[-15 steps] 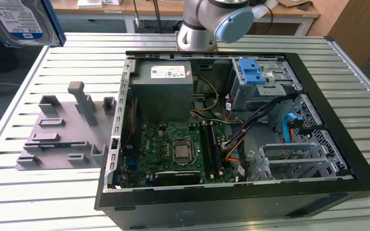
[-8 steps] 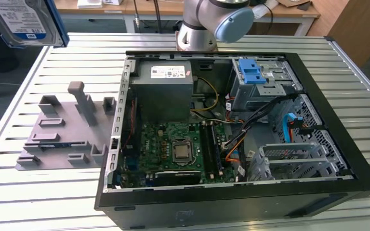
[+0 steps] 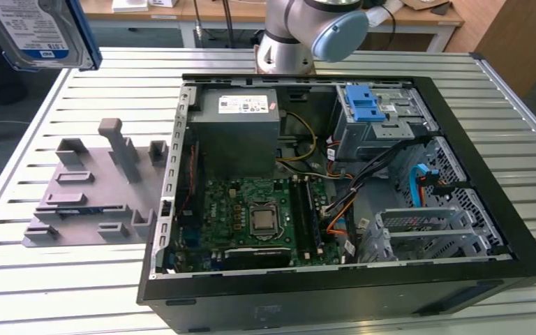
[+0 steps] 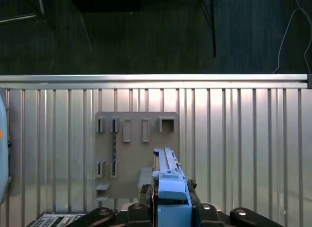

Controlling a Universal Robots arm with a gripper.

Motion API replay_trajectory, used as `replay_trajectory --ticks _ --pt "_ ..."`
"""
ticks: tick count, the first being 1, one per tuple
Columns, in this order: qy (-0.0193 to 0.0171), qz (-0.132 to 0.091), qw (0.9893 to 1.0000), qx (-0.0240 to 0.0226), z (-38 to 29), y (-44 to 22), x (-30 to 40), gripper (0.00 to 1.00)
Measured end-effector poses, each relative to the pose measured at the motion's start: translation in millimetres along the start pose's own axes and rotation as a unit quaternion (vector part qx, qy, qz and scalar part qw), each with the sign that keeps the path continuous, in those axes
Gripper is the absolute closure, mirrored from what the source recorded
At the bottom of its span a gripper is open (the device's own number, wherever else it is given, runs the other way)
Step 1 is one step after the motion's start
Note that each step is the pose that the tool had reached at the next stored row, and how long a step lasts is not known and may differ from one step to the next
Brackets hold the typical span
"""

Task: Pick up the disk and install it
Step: 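Pick up the disk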

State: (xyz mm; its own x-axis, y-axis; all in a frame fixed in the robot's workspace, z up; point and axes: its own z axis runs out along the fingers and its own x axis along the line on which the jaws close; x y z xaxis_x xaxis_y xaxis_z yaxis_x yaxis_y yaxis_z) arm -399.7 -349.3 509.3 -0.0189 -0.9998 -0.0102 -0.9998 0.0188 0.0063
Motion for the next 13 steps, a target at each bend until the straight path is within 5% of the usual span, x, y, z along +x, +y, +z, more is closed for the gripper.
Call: replay_trajectory --ticks 13 --pt "0.0000 0.000 1.0000 0.0000 -0.1 -19.1 2.4 0.64"
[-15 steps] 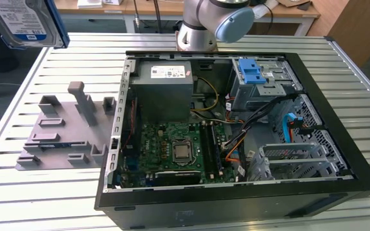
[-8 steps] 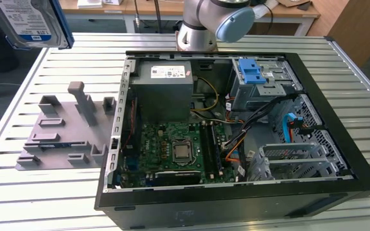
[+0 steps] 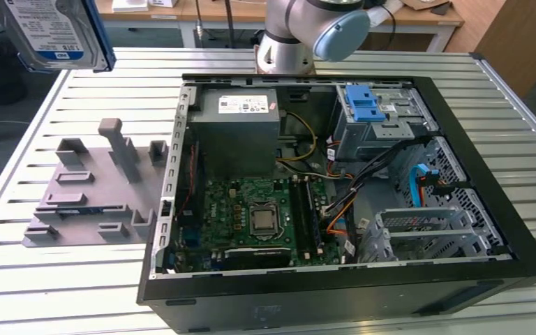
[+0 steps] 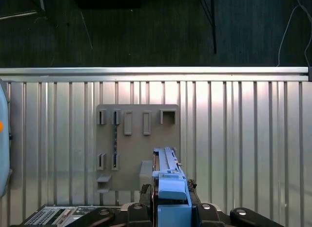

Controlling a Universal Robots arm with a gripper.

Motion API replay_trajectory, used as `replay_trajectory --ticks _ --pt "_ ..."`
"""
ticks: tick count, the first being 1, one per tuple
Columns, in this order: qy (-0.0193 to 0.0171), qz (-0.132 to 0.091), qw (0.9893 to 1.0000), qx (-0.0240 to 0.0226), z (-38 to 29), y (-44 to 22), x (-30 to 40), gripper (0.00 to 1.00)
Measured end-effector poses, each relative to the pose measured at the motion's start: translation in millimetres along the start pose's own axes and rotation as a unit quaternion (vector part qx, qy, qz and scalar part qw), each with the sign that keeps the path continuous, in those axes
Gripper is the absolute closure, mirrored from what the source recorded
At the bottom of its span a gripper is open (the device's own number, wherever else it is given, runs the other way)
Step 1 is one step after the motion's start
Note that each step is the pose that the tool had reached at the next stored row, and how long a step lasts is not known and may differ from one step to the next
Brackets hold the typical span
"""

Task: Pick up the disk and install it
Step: 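Pick up the disk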

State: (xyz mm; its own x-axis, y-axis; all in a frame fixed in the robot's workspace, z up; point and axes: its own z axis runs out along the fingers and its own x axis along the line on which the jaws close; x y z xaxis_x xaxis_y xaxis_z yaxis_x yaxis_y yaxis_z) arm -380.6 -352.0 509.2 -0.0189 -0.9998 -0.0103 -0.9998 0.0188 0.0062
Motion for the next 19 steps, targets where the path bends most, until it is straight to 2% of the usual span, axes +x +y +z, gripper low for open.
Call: replay_trajectory --ticks 19 --pt "0.0000 0.000 1.0000 -0.0001 -0.2 -27.2 -0.2 0.64"
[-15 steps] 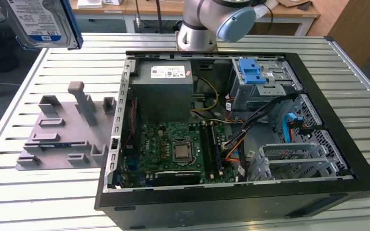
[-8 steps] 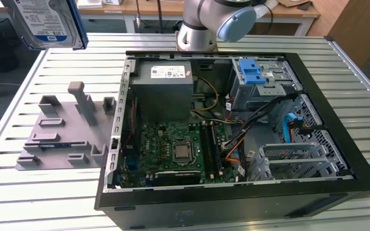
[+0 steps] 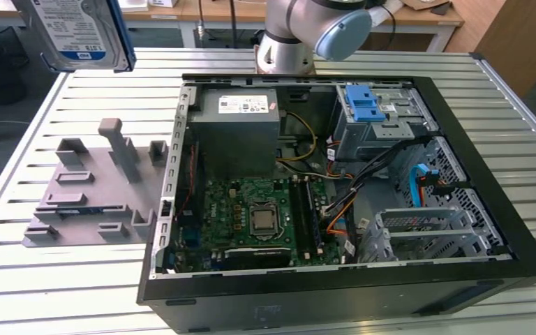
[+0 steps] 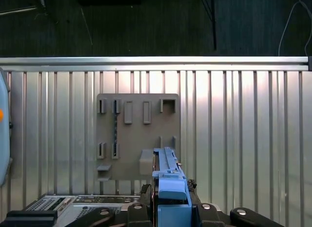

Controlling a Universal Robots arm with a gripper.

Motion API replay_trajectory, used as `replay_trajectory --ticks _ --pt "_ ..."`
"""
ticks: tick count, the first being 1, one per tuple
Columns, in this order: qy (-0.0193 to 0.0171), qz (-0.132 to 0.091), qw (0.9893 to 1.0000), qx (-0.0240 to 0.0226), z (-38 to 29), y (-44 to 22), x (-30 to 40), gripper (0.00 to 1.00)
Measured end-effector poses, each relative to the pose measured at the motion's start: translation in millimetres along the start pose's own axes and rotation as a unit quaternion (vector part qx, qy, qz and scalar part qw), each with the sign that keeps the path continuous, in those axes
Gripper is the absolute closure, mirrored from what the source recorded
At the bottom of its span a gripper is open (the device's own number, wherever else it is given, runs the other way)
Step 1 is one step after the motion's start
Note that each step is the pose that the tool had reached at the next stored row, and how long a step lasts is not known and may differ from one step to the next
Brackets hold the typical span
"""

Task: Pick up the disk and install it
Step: 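Pick up the disk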

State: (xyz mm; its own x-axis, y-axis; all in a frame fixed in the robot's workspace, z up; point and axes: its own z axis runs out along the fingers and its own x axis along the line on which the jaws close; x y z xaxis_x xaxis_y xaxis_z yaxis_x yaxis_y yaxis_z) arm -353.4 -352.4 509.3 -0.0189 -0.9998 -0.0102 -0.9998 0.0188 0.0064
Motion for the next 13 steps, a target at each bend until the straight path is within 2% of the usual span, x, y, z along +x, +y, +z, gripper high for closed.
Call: replay_trajectory --ticks 13 --pt "0.0000 0.000 1.0000 0.0000 -0.1 -14.6 -0.3 0.64"
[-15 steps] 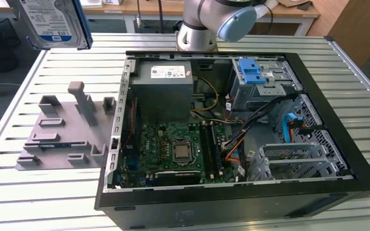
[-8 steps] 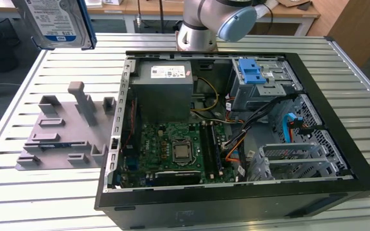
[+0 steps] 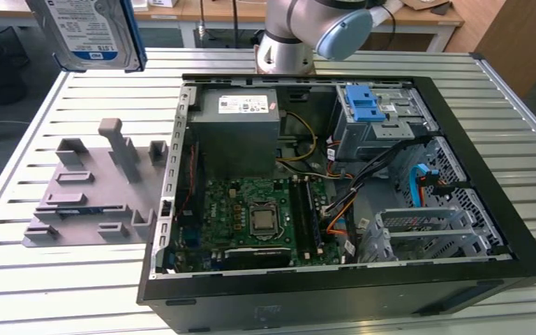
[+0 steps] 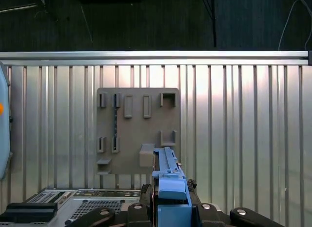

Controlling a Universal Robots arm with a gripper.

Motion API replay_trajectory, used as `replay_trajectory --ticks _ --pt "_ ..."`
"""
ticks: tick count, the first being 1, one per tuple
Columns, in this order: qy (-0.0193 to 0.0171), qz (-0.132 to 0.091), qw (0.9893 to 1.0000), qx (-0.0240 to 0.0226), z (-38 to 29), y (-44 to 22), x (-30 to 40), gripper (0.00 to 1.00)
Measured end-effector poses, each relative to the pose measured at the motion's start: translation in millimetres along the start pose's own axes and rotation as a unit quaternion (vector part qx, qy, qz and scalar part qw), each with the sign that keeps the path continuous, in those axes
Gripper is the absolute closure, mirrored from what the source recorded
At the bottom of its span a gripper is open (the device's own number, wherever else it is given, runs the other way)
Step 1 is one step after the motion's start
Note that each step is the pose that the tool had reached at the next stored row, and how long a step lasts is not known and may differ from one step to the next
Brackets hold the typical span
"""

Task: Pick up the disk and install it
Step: 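Pick up the disk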

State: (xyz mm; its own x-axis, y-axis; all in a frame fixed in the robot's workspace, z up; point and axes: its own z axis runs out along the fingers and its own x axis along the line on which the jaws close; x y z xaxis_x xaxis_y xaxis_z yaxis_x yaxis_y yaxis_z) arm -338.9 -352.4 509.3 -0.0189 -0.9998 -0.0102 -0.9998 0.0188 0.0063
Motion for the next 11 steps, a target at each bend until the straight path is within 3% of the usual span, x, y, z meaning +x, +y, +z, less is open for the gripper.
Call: replay_trajectory --ticks 7,11 --pt "0.0000 0.000 1.0000 -0.0001 -0.1 -9.0 -0.2 0.64" --pt "0.0000 0.000 1.0000 0.0000 0.0 -9.9 -0.2 0.64"
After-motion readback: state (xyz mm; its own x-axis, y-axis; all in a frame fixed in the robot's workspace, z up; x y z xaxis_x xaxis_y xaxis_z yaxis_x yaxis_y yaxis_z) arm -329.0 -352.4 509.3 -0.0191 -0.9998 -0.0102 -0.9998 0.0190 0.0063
